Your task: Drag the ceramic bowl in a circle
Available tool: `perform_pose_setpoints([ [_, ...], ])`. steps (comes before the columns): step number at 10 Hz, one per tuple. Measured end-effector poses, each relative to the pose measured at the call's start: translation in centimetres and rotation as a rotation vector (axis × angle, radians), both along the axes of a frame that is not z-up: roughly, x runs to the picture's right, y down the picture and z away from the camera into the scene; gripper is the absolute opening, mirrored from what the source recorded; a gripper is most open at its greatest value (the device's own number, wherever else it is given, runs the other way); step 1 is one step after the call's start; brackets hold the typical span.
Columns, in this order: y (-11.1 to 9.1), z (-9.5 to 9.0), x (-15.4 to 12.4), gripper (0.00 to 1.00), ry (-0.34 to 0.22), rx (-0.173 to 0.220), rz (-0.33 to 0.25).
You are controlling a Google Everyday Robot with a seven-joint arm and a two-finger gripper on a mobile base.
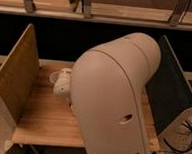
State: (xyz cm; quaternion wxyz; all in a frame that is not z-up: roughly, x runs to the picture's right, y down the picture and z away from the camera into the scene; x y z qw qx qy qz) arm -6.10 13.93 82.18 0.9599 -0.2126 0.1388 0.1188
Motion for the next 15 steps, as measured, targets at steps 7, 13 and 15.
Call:
perform_pose_setpoints([
  [7, -0.7, 0.0, -0.4, 0.80, -0.026, 0.020, -0.001],
  [13, -11.4, -0.9, -2.2, 0.80, -0.425, 0.258, 0.068],
  [15, -13.1, -1.3, -2.1, 0.80, -0.480, 0.301, 0.073],
])
